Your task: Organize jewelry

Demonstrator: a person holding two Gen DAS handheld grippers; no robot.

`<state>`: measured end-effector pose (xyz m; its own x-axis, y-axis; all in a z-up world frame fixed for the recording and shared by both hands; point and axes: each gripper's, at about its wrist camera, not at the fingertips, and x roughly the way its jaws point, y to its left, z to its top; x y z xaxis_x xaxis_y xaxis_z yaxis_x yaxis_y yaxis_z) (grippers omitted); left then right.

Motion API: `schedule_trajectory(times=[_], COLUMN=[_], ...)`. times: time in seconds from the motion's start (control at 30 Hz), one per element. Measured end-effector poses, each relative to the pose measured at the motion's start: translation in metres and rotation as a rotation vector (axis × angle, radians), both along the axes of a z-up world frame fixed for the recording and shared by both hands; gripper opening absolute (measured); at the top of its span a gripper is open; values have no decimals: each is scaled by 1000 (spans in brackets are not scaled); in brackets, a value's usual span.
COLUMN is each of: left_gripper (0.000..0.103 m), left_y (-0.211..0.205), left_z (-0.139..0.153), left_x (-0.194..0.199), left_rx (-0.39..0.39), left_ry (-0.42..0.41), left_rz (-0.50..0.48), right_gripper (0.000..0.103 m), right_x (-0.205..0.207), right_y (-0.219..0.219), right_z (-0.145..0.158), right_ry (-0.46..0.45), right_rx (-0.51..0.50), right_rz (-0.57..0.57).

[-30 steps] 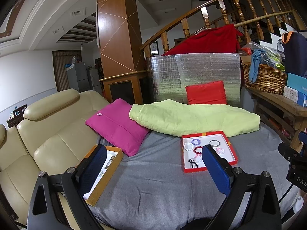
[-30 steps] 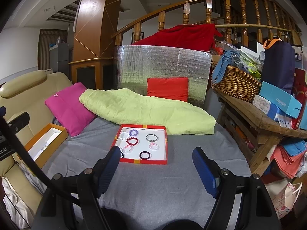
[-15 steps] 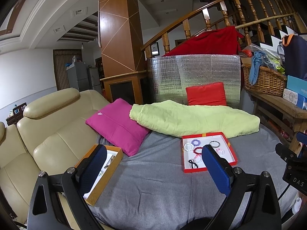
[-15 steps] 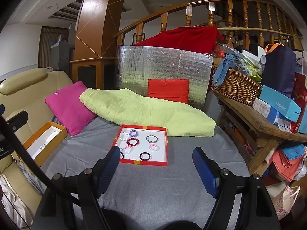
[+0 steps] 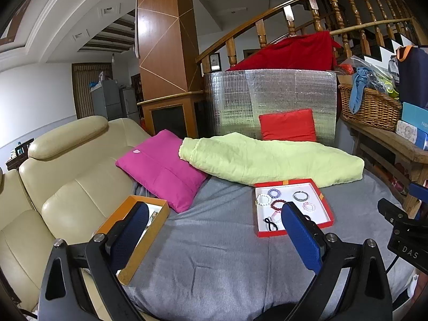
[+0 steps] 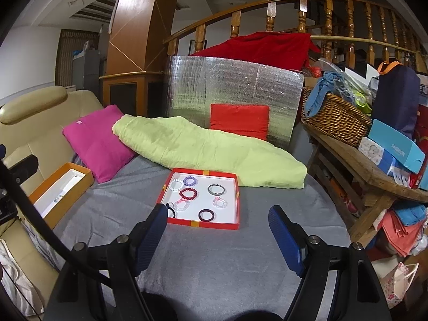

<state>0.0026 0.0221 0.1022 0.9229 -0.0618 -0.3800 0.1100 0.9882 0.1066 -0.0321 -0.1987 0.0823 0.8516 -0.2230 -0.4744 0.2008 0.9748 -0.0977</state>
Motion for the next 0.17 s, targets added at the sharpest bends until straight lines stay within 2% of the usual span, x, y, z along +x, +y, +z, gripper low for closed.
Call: schedule_trajectory(times=[0.17], left_gripper=[99], left_y=[-2], left_z=[-10], left_x=[23], left_rx=[-10], left_ry=[29], left_rz=[6], right_gripper=[81], right_x=[21], right_y=[-8], right_z=[-8], right_ry=[17], right_rx=[9], right_rz=[-10])
